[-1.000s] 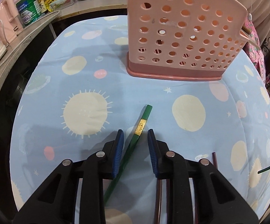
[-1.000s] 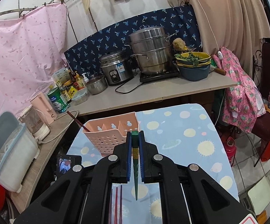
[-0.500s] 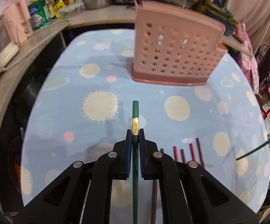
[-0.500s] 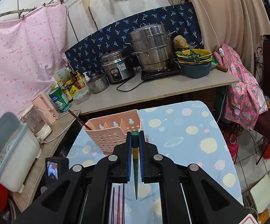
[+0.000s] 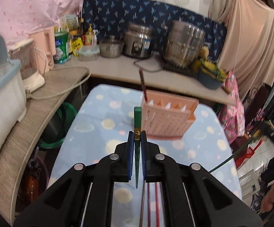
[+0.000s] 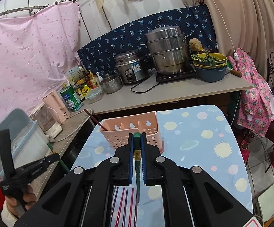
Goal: Organize utensils
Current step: 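Lower both green chopsticks into the pink holder and open both tools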
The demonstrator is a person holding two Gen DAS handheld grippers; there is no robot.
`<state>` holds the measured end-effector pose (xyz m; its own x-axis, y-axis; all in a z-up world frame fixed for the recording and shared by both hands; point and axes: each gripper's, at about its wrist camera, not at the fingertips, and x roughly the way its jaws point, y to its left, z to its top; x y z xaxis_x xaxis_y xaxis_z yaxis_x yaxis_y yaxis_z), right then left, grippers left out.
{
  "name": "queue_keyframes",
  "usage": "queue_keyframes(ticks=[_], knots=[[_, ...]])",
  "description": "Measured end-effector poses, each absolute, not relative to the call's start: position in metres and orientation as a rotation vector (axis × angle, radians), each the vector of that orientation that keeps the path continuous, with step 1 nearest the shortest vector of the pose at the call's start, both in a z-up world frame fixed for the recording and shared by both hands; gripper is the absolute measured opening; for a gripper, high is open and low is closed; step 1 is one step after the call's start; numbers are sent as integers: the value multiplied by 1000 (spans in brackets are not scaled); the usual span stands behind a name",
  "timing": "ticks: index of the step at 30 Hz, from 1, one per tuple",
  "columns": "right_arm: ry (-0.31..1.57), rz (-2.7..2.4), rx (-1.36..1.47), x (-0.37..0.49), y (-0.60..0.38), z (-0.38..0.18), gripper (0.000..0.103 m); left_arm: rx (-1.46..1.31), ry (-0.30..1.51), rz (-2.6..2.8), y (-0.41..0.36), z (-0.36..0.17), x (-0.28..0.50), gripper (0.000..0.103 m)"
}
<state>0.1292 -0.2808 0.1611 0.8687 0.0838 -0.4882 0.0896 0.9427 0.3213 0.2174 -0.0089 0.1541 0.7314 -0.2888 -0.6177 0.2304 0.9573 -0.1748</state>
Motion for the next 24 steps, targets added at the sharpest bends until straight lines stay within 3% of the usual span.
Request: queue_keyframes(ticks=[14, 24], knots=[[357, 34, 356, 211, -293, 235, 7, -101, 388, -333, -58, 286, 265, 7], [320, 14, 336, 264, -296, 236, 7, -83, 445, -298, -82, 258, 322, 7]])
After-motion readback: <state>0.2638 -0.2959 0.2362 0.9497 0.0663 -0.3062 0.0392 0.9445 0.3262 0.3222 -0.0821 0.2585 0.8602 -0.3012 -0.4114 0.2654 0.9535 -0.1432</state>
